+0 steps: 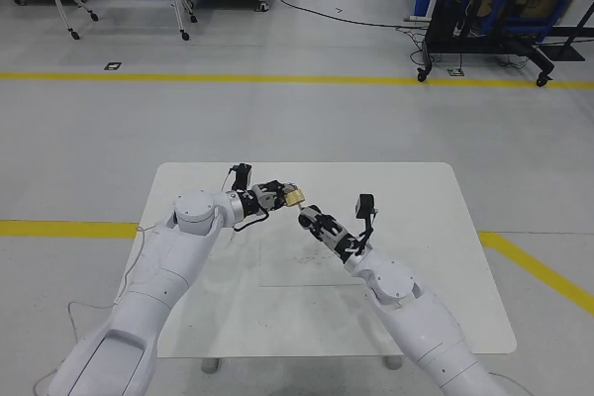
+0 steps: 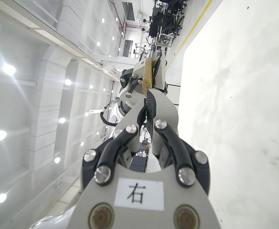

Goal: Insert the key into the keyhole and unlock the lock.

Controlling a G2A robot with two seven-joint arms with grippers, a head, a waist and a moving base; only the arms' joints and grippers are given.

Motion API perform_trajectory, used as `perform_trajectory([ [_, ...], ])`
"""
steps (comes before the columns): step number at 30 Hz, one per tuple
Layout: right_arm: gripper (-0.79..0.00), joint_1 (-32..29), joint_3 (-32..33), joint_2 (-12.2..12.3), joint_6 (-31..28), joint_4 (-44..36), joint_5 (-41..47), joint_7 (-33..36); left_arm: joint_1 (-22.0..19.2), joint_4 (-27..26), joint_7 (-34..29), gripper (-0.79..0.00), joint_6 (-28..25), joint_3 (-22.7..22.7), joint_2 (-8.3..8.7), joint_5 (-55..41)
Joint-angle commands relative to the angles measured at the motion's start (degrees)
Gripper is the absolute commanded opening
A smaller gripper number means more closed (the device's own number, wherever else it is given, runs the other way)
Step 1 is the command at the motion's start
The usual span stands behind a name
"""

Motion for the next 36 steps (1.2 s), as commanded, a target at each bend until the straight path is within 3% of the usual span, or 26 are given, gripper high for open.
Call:
perform_trajectory([
  [1,-0.785,0.02,-0.16,-0.07,0.15,-0.04,0.05,0.36,0.02,-0.02,0.01,-0.785,0.0,-0.03,-0.01,0.04],
  [18,-0.785,1.27,0.3,-0.64,0.53,1.56,0.1,-0.66,-0.24,-0.22,-2.14,-0.785,-0.49,0.6,-0.09,1.56],
  [19,-0.563,1.27,0.41,-0.66,0.33,1.58,0.15,-0.72,-0.23,-0.23,-2.15,-0.785,-0.68,0.54,-0.08,1.57],
  [20,-0.018,1.19,0.57,-0.69,-0.14,1.56,0.28,-0.91,-0.21,-0.21,-2.18,-0.785,-0.76,0.51,-0.07,1.59],
  [32,0.0,1.0,0.78,-0.73,-0.72,1.51,0.79,-0.96,-0.44,0.85,-3.93,-0.785,-0.22,-0.91,-0.05,-1.62],
  [36,0.0,-1.86,3.29,-0.56,-5.17,-2.68,14.21,8.17,0.0,0.6,-5.0,-0.785,-1.87,-1.76,-0.02,-3.64],
])
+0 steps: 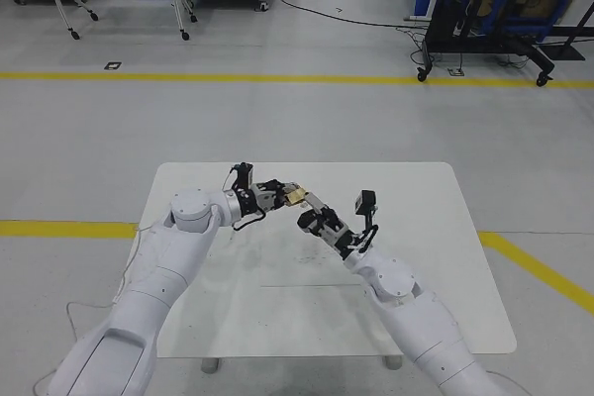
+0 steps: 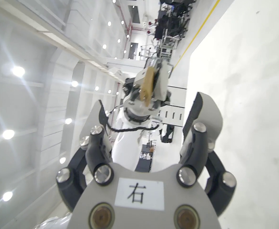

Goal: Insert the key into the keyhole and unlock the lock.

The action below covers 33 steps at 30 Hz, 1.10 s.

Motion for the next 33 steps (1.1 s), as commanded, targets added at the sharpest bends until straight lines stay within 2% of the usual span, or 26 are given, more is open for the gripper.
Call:
perform_trajectory([
  [1,0.0,-1.29,1.86,0.27,-1.48,-1.12,9.95,6.48,0.32,-0.22,-0.58,-0.785,-1.25,-0.55,0.04,-1.13],
  [2,-0.074,-1.76,2.62,0.38,-1.32,-1.39,13.65,9.7,0.47,-0.31,-0.74,-0.785,-1.98,-0.81,0.1,-1.37],
  [4,-0.305,-2.12,3.73,0.56,-0.01,-1.02,19.71,15.71,0.8,-0.38,-1.65,-0.785,-2.57,-1.35,0.17,-2.57],
  [6,-0.397,-1.65,4.27,0.69,2.49,0.24,22.16,18.64,1.0,-0.34,-2.32,-0.785,-2.33,-1.62,0.19,-3.42],
  [8,-0.422,-0.6,3.63,0.6,6.26,2.06,23.48,19.82,0.95,-0.22,-2.56,-0.785,-2.23,-1.76,0.23,-3.56],
  [12,-0.505,1.58,2.5,0.21,9.81,5.1,26.08,21.31,0.98,-0.23,-2.84,-0.785,-2.37,-1.8,0.24,-3.7],
  [15,-0.502,3.1,1.97,-0.11,10.67,7.51,27.57,22.05,1.01,-0.25,-2.9,-0.785,-2.54,-1.79,0.26,-3.63],
  [18,-0.551,4.29,1.51,-0.42,11.75,9.38,29.32,22.9,1.04,-0.26,-2.88,-0.785,-2.47,-1.63,0.22,-3.53],
  [30,-0.566,7.64,0.32,-1.35,13.91,14.95,32.1,24.08,0.78,-0.12,-3.02,-0.785,-2.52,-1.31,0.17,-3.06],
  [32,-0.622,7.95,0.24,-1.45,14.09,15.42,32.43,24.46,0.77,-0.12,-3.05,-0.785,-2.64,-1.28,0.17,-3.0],
  [33,-0.68,8.07,0.21,-1.52,14.37,15.59,32.89,24.88,0.76,-0.1,-3.01,-0.785,-2.66,-1.28,0.17,-2.98],
])
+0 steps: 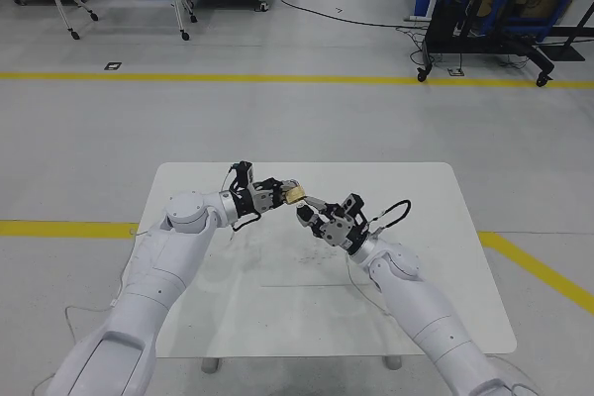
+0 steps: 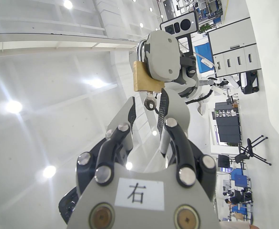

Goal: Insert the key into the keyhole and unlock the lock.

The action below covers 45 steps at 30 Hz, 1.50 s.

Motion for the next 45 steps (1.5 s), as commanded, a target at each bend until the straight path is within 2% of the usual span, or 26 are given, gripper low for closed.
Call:
perform_trajectory([
  [1,-0.727,0.22,0.0,-0.09,0.21,0.35,0.53,0.59,-0.02,-0.01,0.07,-0.785,-0.13,0.02,0.0,0.12],
  [3,-0.785,0.34,-0.07,-0.2,0.46,0.73,1.01,0.88,-0.02,-0.04,0.07,-0.785,-0.19,0.03,0.0,0.15],
  [13,-0.785,1.16,-0.14,-0.79,3.96,2.68,4.8,1.51,0.24,-0.88,0.67,-0.785,-1.7,0.38,0.07,1.83],
  [21,-0.785,1.8,0.74,-1.57,11.98,6.45,15.81,6.73,2.35,-4.72,5.26,-0.785,-7.61,0.23,0.52,6.71],
  [25,-0.785,2.67,0.53,-1.68,11.3,8.0,14.62,8.21,3.26,-6.16,5.54,-0.785,-7.53,-0.22,0.75,7.01],
  [26,-0.736,2.86,0.32,-1.65,10.67,7.98,13.33,8.81,3.42,-6.41,5.59,-0.785,-7.5,-0.34,0.8,7.03],
  [27,-0.579,3.1,0.14,-1.52,9.15,7.97,10.95,9.07,3.56,-6.64,5.64,-0.785,-7.46,-0.46,0.84,7.03],
  [28,-0.465,3.06,-0.05,-1.44,8.18,7.84,9.4,9.57,3.7,-6.84,5.68,-0.785,-7.41,-0.54,0.88,7.06],
  [29,-0.409,2.94,-0.06,-1.37,7.66,7.64,8.64,10.13,3.81,-7.04,5.65,-0.785,-7.35,-0.63,0.91,7.02],
  [30,-0.292,2.85,0.14,-1.28,6.71,7.46,7.79,10.2,3.9,-7.14,5.66,-0.785,-7.26,-0.73,0.94,6.93],
  [33,-0.139,2.1,1.03,-0.88,2.99,6.36,4.82,10.1,4.01,-7.24,5.25,-0.785,-6.72,-1.01,1.02,6.47],
  [35,-0.117,1.42,2.06,-0.47,-0.14,5.51,2.29,9.34,3.95,-7.16,4.93,-0.785,-6.33,-1.11,1.05,6.18],
  [37,-0.231,0.4,3.3,-0.03,-4.89,4.38,-1.44,6.33,3.89,-7.06,4.82,-0.785,-6.1,-1.18,1.06,6.03],
  [38,-0.228,-0.19,3.67,0.2,-7.3,3.51,-4.32,4.26,3.85,-6.96,4.74,-0.785,-5.86,-1.19,1.06,5.89],
  [39,-0.08,-0.87,3.93,0.44,-9.87,2.58,-7.8,1.83,3.74,-6.85,4.65,-0.785,-5.53,-1.15,1.06,5.88],
  [41,-0.037,-2.43,4.0,0.8,-15.09,0.39,-15.82,-4.21,3.54,-6.54,4.31,-0.785,-4.77,-0.85,1.01,6.02],
  [45,-0.154,-5.24,3.55,1.1,-19.83,-3.91,-26.44,-12.48,2.53,-5.39,3.63,-0.785,-1.57,0.57,0.79,7.27],
])
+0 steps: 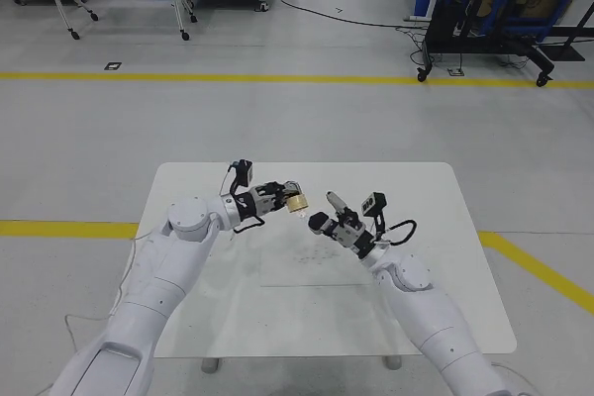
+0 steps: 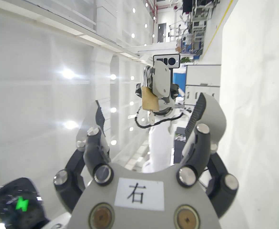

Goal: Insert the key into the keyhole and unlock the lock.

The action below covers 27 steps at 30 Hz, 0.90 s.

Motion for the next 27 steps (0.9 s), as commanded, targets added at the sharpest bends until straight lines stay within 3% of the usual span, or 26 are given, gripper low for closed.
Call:
perform_trajectory([
  [1,-0.228,-0.97,-0.01,0.12,-1.2,-1.55,-4.52,-3.15,-0.57,0.64,-0.14,-0.785,1.63,0.74,-0.15,0.55],
  [4,-0.289,-2.12,-0.1,0.29,-1.09,-3.53,-8.6,-5.79,-1.7,1.73,-0.79,-0.785,3.73,2.05,-0.4,1.84],
  [5,-0.268,-2.34,-0.07,0.38,-0.53,-4.03,-9.93,-6.44,-1.98,2.01,-1.2,-0.785,4.05,2.56,-0.49,2.36],
  [7,-0.049,-2.87,0.39,0.61,0.52,-4.93,-12.15,-7.53,-2.64,2.53,-1.43,-0.785,4.6,3.57,-0.61,4.04],
  [8,0.0,-3.27,1.11,0.83,0.71,-5.47,-12.65,-7.55,-2.88,2.75,-1.61,-0.785,4.88,4.08,-0.69,4.74],
  [17,0.0,-10.52,11.98,3.0,-0.72,-12.34,-13.11,-11.96,-4.76,3.64,-2.27,-0.785,7.63,10.85,-1.63,15.41],
  [25,0.0,-13.65,15.06,3.54,-1.42,-15.86,-13.27,-13.35,-5.65,5.54,-0.35,-0.785,11.29,18.78,-3.81,24.16],
  [26,0.0,-13.65,15.06,3.54,-1.42,-15.86,-13.27,-13.35,-5.83,5.87,0.13,-0.57,11.58,19.53,-4.07,25.15],
  [27,0.0,-13.65,15.06,3.54,-1.42,-15.86,-13.27,-13.35,-5.96,6.17,0.33,-0.477,11.74,20.2,-4.33,25.88],
])
